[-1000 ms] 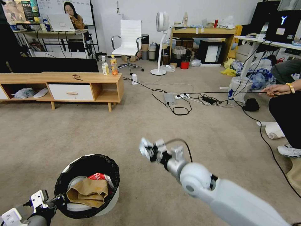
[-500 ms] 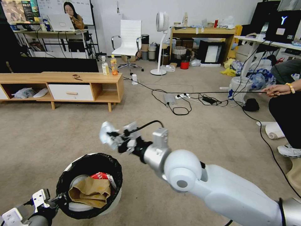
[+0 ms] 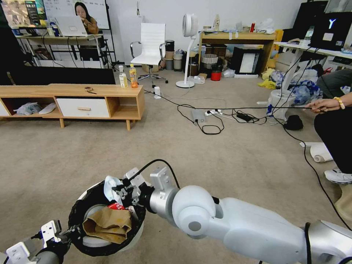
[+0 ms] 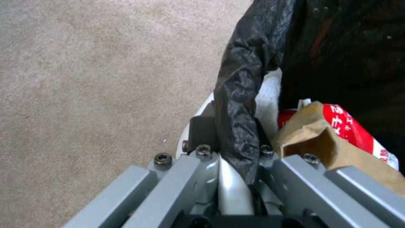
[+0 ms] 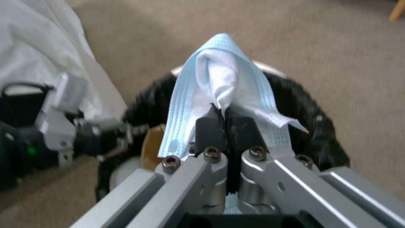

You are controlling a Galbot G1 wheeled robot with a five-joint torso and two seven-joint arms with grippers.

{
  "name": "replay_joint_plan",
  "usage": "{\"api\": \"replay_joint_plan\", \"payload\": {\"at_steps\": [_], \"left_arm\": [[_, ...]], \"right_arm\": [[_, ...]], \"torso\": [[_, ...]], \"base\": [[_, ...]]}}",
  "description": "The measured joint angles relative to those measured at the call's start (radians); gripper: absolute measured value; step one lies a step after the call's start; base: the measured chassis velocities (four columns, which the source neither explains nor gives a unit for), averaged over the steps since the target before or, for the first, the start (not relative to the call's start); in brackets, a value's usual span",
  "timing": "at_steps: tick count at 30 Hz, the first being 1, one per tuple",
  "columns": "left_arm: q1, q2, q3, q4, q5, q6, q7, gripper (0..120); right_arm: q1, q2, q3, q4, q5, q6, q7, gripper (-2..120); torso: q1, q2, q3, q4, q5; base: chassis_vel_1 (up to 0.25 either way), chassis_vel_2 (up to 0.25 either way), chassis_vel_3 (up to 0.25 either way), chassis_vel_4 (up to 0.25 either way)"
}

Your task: Pick up the trash bin and place the garbage on the floor into it.

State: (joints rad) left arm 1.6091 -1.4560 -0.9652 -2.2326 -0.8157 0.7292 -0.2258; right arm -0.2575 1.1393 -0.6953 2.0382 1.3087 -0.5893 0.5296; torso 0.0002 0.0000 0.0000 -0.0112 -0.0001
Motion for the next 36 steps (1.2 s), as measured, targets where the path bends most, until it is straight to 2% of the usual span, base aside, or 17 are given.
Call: {"api": "replay_joint_plan", "payload": {"at_steps": [11, 30, 31, 33, 36], "left_arm": [[0.002, 0.003, 0.0, 0.001, -0.003, -0.002, 0.004, 3], [-0.002, 0.005, 0.012, 0.023, -0.001, -0.004, 0.008, 3], [-0.003, 0.005, 0.012, 0.025, 0.0, -0.005, 0.008, 3], [-0.004, 0.005, 0.013, 0.028, 0.0, -0.005, 0.008, 3], [-0.004, 0.005, 0.013, 0.029, 0.0, -0.005, 0.008, 3]], "right_arm": [[-0.03, 0.032, -0.045, -0.062, -0.022, -0.015, 0.008, 0], [-0.074, 0.019, -0.052, -0.149, -0.087, 0.003, -0.012, 0], [-0.075, 0.019, -0.052, -0.154, -0.09, 0.004, -0.014, 2], [-0.078, 0.025, -0.052, -0.17, -0.102, 0.01, -0.02, 13], [-0.078, 0.029, -0.051, -0.174, -0.103, 0.012, -0.022, 19]], "torso": [[0.0, 0.0, 0.0, 0.0001, 0.0], [0.0, 0.0, 0.0, 0.0, 0.0001], [0.0, 0.0, 0.0, 0.0, 0.0], [0.0, 0.0, 0.0, 0.0, 0.0001], [0.0, 0.0, 0.0, 0.0, 0.0001]], "base": [[0.0, 0.0, 0.0, 0.0], [0.0, 0.0, 0.0, 0.0], [0.0, 0.0, 0.0, 0.0], [0.0, 0.0, 0.0, 0.0], [0.0, 0.0, 0.0, 0.0]]}}
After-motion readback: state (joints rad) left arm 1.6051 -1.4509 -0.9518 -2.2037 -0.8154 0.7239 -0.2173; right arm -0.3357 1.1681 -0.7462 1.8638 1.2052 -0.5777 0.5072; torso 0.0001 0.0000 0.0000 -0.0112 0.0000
